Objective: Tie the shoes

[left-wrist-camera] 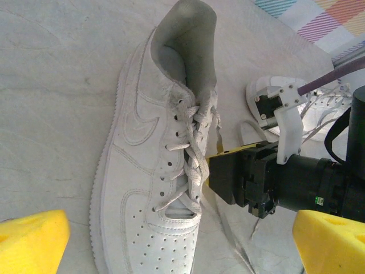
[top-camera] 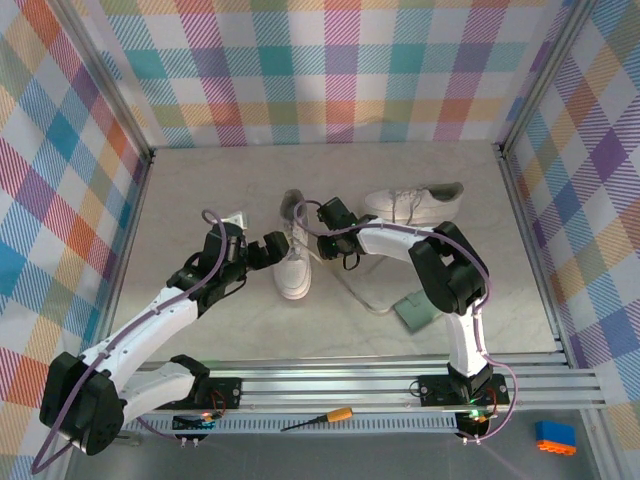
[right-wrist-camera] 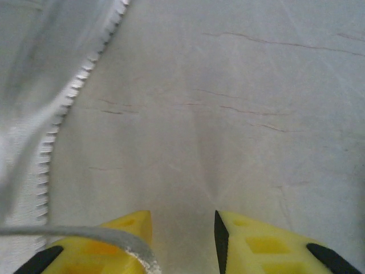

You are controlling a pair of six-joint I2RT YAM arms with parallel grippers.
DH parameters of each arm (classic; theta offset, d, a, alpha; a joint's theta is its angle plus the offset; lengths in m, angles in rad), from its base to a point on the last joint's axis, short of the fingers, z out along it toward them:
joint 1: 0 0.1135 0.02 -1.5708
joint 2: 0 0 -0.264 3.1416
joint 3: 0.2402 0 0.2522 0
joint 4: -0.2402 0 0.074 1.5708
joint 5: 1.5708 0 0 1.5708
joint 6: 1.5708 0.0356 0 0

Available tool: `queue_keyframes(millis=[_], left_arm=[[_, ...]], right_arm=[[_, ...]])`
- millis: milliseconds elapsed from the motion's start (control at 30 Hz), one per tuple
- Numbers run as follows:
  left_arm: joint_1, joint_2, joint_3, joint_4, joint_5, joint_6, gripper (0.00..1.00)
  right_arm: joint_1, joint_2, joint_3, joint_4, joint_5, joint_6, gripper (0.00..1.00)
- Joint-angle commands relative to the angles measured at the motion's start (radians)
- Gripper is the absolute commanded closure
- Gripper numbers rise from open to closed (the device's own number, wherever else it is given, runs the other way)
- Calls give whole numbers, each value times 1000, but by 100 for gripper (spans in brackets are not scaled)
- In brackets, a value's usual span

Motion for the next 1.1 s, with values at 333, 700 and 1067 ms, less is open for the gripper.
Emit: queue_keyframes(millis=[333,700,1067], left_arm=[[4,-42,-12,-41,-45,11,0],[-35,-19,4,-55,-71,46,0],[-52,-18,4,-61,-85,54,0]], right_arm=[[32,-116,-78,-98,386,130,84],[8,-290,-216,-225,524,281,89],[-14,-406,-324,-272,534,344,88]])
